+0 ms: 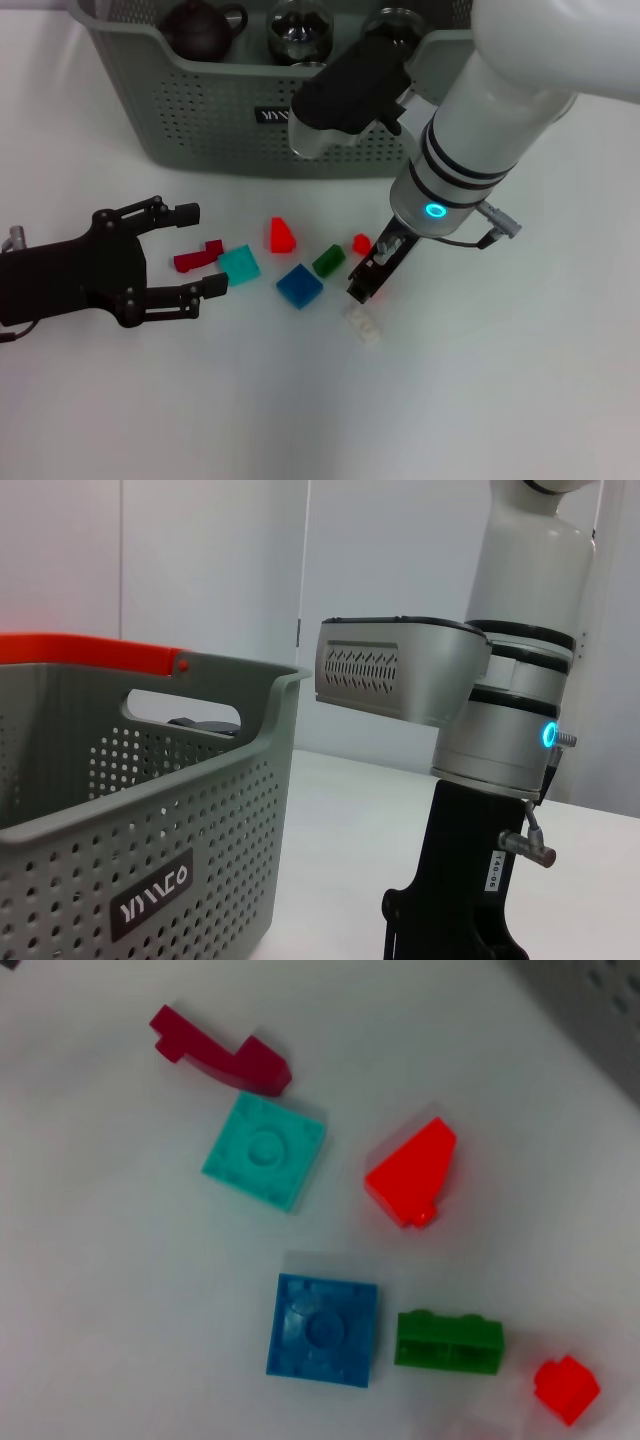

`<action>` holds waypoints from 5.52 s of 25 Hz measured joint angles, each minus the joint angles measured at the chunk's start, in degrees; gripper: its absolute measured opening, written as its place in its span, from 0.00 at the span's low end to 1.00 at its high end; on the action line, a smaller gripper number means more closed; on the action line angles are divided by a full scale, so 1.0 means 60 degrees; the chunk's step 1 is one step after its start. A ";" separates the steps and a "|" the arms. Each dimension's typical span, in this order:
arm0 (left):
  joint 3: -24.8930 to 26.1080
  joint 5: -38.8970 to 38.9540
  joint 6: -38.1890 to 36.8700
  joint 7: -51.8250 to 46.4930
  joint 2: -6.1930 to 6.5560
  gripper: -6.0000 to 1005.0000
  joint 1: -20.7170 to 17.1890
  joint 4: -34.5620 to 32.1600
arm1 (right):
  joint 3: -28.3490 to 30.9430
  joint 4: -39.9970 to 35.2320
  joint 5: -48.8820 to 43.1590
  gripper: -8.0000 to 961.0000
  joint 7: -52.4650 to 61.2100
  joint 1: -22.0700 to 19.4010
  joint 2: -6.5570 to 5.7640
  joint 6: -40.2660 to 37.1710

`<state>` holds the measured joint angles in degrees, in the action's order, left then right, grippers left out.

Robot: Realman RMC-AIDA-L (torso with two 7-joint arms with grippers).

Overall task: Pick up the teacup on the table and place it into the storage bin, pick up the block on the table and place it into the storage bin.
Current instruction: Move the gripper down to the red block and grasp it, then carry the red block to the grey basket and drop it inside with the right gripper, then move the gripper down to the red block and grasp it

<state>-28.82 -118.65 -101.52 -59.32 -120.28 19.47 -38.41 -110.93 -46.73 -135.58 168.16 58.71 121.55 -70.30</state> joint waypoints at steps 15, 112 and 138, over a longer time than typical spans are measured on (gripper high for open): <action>-0.0001 -0.0010 0.0009 0.0000 -0.0007 0.88 -0.0007 -0.0001 | -0.0130 0.0081 0.0009 0.33 -0.0077 0.0015 -0.0014 0.0028; 0.0014 0.0000 -0.0011 -0.0162 0.0012 0.88 0.0110 0.0000 | 0.4006 0.0752 -0.0375 0.76 -0.6427 -0.0253 -0.0110 -0.0729; 0.0014 0.0000 0.0060 -0.0190 -0.0022 0.88 0.0053 0.0000 | 0.2194 0.2207 0.0791 0.43 -0.6488 0.0220 -0.0059 0.1476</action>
<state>-28.74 -118.65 -101.15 -60.47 -120.41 19.79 -38.41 -97.76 -33.49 -130.83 129.23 60.03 121.20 -61.44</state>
